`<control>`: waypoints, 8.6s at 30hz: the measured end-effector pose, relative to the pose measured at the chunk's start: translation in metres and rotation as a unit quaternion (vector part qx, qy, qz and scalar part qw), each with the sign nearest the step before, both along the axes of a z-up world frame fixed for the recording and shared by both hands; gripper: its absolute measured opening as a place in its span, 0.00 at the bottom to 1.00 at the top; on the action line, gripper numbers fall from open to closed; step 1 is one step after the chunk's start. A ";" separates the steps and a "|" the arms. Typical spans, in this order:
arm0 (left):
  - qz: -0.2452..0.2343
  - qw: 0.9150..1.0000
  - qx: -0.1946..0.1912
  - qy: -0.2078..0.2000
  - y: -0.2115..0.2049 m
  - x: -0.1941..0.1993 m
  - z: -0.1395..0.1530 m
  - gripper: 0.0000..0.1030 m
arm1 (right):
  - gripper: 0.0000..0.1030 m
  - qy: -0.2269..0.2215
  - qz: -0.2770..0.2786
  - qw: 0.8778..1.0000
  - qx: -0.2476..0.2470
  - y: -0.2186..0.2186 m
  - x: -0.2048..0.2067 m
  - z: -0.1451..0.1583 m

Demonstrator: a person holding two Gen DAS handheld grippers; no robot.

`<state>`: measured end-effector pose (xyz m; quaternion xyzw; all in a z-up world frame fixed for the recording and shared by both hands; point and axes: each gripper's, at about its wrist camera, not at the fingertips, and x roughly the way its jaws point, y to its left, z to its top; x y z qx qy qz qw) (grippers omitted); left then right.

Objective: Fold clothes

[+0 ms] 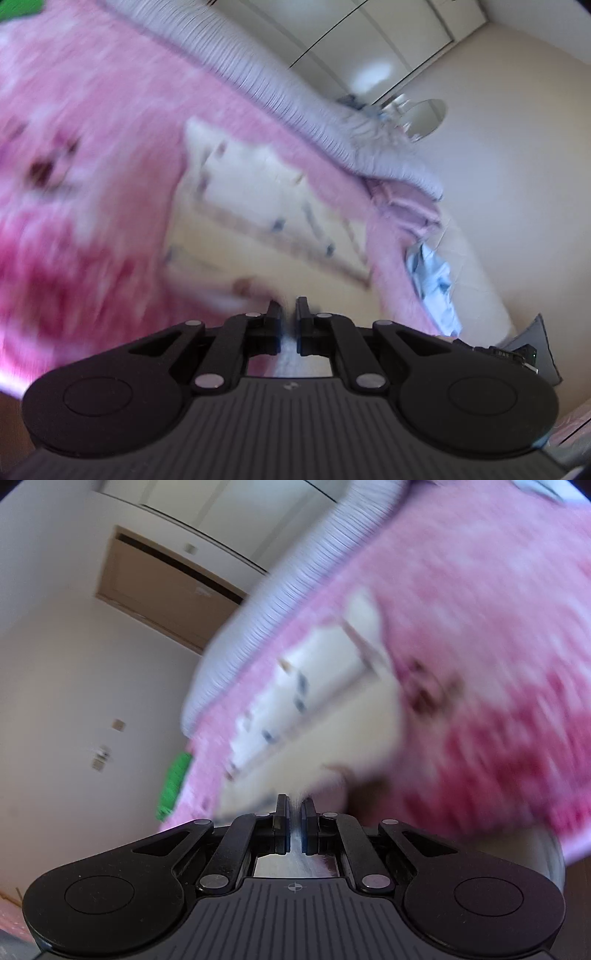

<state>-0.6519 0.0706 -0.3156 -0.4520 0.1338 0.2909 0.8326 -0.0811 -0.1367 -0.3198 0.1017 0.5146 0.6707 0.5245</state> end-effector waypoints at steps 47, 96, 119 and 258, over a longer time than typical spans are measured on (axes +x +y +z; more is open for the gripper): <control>-0.024 0.971 0.103 0.216 0.191 0.135 -0.049 0.05 | 0.07 -0.349 0.102 0.929 -0.075 0.262 -0.001 -0.035; 0.111 0.985 -0.017 0.130 0.158 0.082 -0.076 0.18 | 0.36 -0.182 -0.073 0.976 -0.097 0.181 0.022 -0.060; 0.048 0.982 0.071 0.171 0.227 0.111 -0.038 0.33 | 0.50 -0.247 -0.058 0.963 -0.085 0.231 0.066 -0.039; 0.089 0.889 0.165 0.418 -0.092 0.174 0.014 0.38 | 0.50 -0.375 -0.065 0.912 -0.155 0.067 -0.186 -0.012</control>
